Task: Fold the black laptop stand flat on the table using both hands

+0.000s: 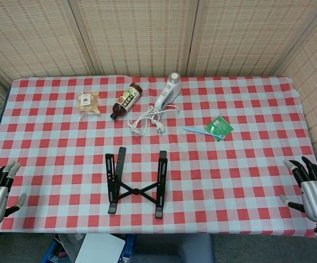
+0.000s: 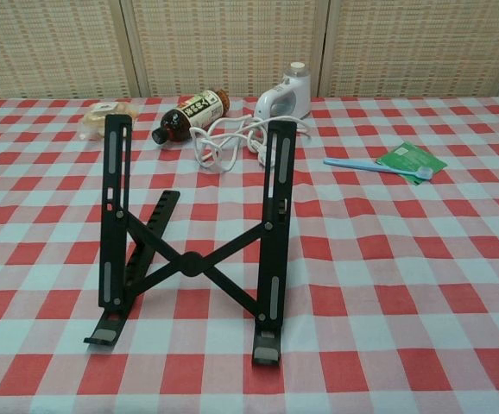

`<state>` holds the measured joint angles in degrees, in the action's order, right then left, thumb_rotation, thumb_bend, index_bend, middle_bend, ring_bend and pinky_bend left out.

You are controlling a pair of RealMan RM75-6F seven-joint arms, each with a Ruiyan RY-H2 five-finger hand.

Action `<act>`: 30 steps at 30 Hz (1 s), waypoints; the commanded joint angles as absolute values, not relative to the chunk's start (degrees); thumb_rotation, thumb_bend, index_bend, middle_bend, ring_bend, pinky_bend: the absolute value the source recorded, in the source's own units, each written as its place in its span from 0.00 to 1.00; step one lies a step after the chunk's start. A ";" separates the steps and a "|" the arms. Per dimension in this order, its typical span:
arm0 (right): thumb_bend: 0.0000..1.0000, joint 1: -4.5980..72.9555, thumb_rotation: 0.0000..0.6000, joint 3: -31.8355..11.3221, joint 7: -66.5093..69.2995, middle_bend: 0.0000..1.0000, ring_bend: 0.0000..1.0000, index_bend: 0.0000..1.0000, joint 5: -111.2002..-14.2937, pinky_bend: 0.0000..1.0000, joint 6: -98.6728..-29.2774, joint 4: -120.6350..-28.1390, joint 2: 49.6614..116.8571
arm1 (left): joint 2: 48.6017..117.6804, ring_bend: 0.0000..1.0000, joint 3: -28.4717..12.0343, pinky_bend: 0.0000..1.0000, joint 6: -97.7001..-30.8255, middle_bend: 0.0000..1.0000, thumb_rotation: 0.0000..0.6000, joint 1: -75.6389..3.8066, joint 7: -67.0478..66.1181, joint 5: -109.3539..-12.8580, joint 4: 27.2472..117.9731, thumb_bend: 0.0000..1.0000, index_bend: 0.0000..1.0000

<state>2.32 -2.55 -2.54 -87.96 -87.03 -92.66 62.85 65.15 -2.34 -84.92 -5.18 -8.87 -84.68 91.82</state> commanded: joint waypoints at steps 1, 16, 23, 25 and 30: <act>0.09 2.52 1.00 -2.57 -2.44 0.18 0.04 0.16 -87.98 0.12 -86.71 -92.84 62.69 | 65.25 0.11 -2.28 0.17 -84.88 0.04 1.00 -5.14 -8.85 -84.65 91.75 0.32 0.07; 0.16 3.62 1.00 -2.48 1.11 0.18 0.04 0.16 -89.30 0.12 -85.54 -94.51 61.77 | 64.88 0.11 -2.70 0.17 -83.50 0.06 1.00 -6.92 -2.41 -86.62 90.88 0.32 0.07; 0.22 6.60 1.00 -1.99 8.12 0.18 0.04 0.15 -91.92 0.12 -81.88 -96.60 60.82 | 64.23 0.15 -4.05 0.18 -79.66 0.08 1.00 -11.39 6.75 -88.96 89.07 0.32 0.08; 0.23 7.81 1.00 -1.88 10.38 0.18 0.04 0.14 -92.88 0.12 -80.58 -97.00 60.70 | 64.10 0.16 -4.37 0.19 -77.93 0.09 1.00 -13.01 10.57 -89.43 88.32 0.32 0.09; 0.23 10.82 1.00 -1.92 15.14 0.18 0.04 0.14 -94.69 0.12 -77.70 -97.52 61.22 | 64.63 0.20 -5.44 0.25 -75.77 0.14 1.00 -16.48 17.48 -90.82 86.22 0.32 0.12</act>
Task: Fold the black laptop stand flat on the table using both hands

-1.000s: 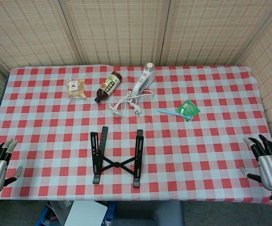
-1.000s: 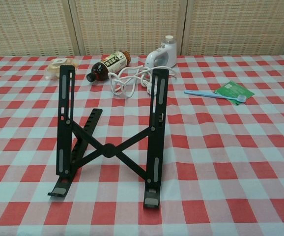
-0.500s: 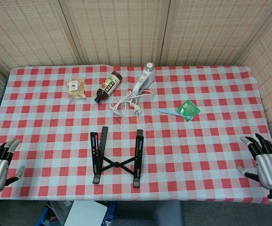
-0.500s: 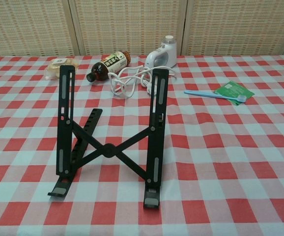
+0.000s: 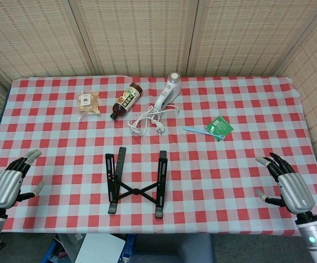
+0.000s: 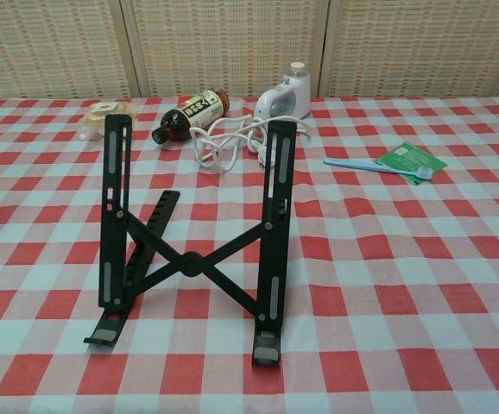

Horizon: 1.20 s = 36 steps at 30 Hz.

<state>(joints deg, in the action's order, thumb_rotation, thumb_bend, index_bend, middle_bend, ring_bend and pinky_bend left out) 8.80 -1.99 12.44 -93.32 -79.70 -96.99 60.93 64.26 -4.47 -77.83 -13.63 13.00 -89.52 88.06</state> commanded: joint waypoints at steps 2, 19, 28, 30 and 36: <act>0.22 12.30 1.00 -1.91 17.45 0.18 0.04 0.14 -95.18 0.12 -76.09 -97.55 61.65 | 65.21 0.22 -5.76 0.27 -74.25 0.15 1.00 -18.04 20.91 -90.82 85.44 0.32 0.14; 0.00 24.68 1.00 -3.94 40.43 0.15 0.04 0.07 -92.22 0.12 -62.78 -96.09 71.12 | 69.05 0.27 -7.05 0.30 -58.21 0.19 0.60 -30.59 46.50 -88.16 81.54 0.25 0.21; 0.00 31.53 1.00 -5.32 51.50 0.14 0.04 0.07 -88.83 0.12 -54.04 -92.09 76.57 | 71.99 0.36 -7.04 0.35 -54.63 0.31 0.45 -34.55 57.54 -87.85 79.02 0.25 0.32; 0.00 32.60 1.00 -5.59 52.01 0.14 0.04 0.07 -88.35 0.12 -52.90 -91.41 77.70 | 72.54 0.36 -6.91 0.36 -54.19 0.32 0.40 -35.15 58.82 -87.89 78.48 0.25 0.32; 0.00 36.00 1.00 -6.13 52.13 0.14 0.04 0.07 -87.69 0.12 -49.72 -89.06 81.08 | 74.33 0.36 -6.39 0.36 -53.27 0.32 0.35 -36.74 60.79 -88.00 76.95 0.24 0.32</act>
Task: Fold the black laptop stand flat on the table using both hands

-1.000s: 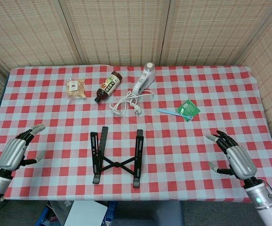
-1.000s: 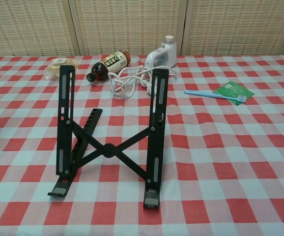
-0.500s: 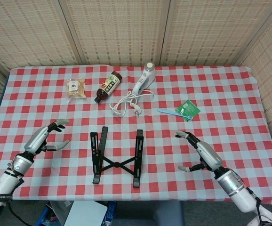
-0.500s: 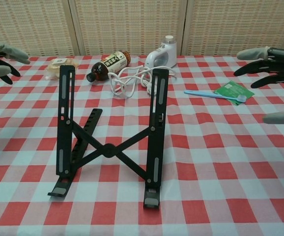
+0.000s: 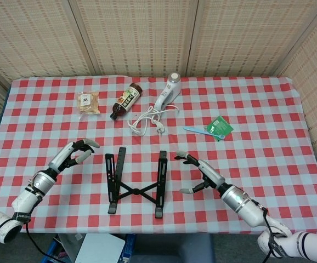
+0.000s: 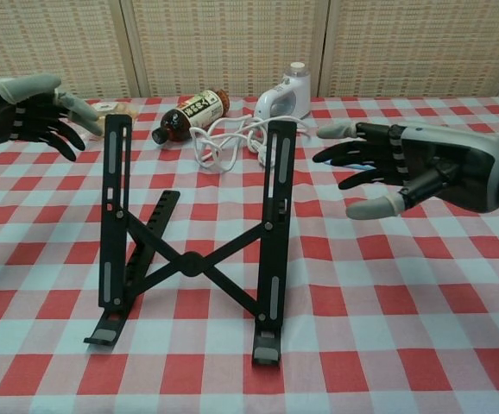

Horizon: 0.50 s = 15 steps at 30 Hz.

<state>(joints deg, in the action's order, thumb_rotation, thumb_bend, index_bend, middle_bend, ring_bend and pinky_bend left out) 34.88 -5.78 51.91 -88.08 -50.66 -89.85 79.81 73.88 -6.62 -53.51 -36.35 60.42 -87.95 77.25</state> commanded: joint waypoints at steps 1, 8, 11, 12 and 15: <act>0.00 36.55 1.00 -6.24 52.29 0.14 0.04 0.07 -87.57 0.12 -49.30 -88.72 81.68 | 74.59 0.36 -6.23 0.36 -53.15 0.32 0.34 -36.95 61.08 -88.01 76.85 0.24 0.32; 0.00 39.18 1.00 -6.83 53.42 0.14 0.04 0.07 -87.16 0.12 -47.82 -87.28 84.30 | 75.34 0.36 -5.07 0.36 -52.05 0.32 0.34 -38.30 64.19 -88.60 77.04 0.24 0.32; 0.00 40.08 1.00 -6.92 54.17 0.14 0.04 0.07 -87.59 0.12 -47.84 -86.86 85.10 | 75.63 0.36 -4.54 0.36 -52.02 0.32 0.34 -38.85 64.78 -89.21 77.01 0.24 0.32; 0.00 40.36 1.00 -6.90 54.60 0.14 0.04 0.07 -87.75 0.12 -47.78 -86.81 85.27 | 75.65 0.36 -4.38 0.36 -51.96 0.32 0.34 -39.02 64.96 -89.35 77.08 0.24 0.32; 0.00 41.23 1.00 -6.60 56.24 0.14 0.04 0.07 -88.65 0.12 -47.79 -86.67 85.62 | 75.36 0.37 -3.79 0.36 -51.66 0.33 0.34 -39.65 66.21 -89.96 77.66 0.24 0.33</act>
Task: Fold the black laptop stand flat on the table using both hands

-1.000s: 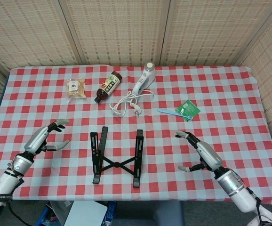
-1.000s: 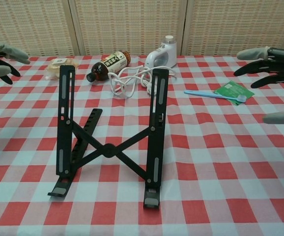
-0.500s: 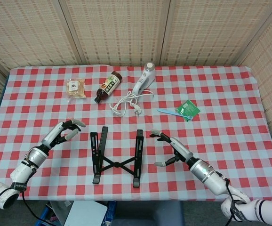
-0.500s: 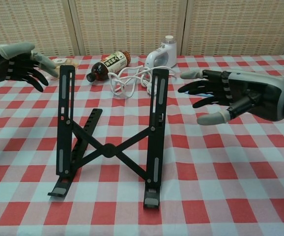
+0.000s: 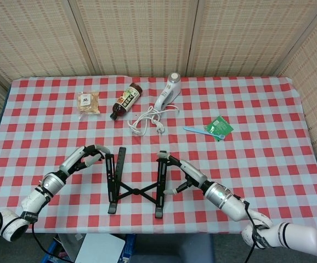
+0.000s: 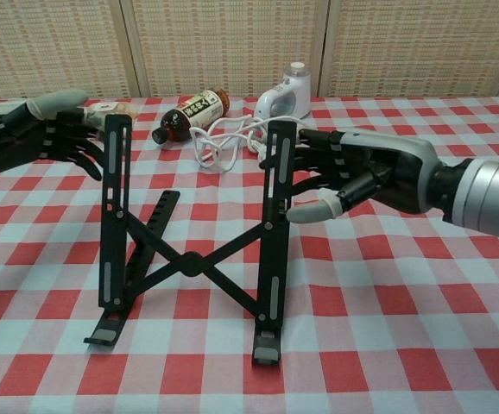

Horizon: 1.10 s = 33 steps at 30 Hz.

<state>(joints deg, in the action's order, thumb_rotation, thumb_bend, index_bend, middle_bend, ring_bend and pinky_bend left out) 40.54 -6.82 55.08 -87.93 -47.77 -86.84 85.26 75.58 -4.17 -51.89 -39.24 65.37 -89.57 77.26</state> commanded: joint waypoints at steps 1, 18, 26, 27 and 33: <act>0.00 41.51 1.00 -6.40 56.82 0.14 0.04 0.07 -89.12 0.12 -47.94 -86.60 85.74 | 75.08 0.37 -3.54 0.36 -51.57 0.33 0.34 -39.92 66.97 -90.29 78.03 0.24 0.33; 0.00 41.73 1.00 0.23 62.17 0.16 0.04 0.07 -99.08 0.12 -57.50 -88.46 83.17 | 67.20 0.37 3.00 0.37 -59.88 0.33 0.37 -40.94 74.92 -100.82 86.49 0.24 0.34; 0.00 40.84 1.00 3.78 59.45 0.16 0.04 0.07 -102.17 0.12 -61.39 -92.04 80.46 | 62.98 0.38 7.30 0.37 -64.87 0.33 0.37 -40.05 72.99 -105.97 91.91 0.24 0.35; 0.00 40.79 1.00 4.19 59.27 0.16 0.04 0.07 -102.47 0.12 -61.63 -92.43 80.19 | 62.65 0.38 7.71 0.37 -65.28 0.33 0.37 -39.98 72.66 -106.42 92.40 0.24 0.35; 0.00 40.35 1.00 6.73 57.48 0.16 0.04 0.07 -104.15 0.12 -63.12 -94.85 78.90 | 60.91 0.38 10.11 0.37 -67.54 0.33 0.39 -39.60 70.41 -108.91 95.14 0.24 0.35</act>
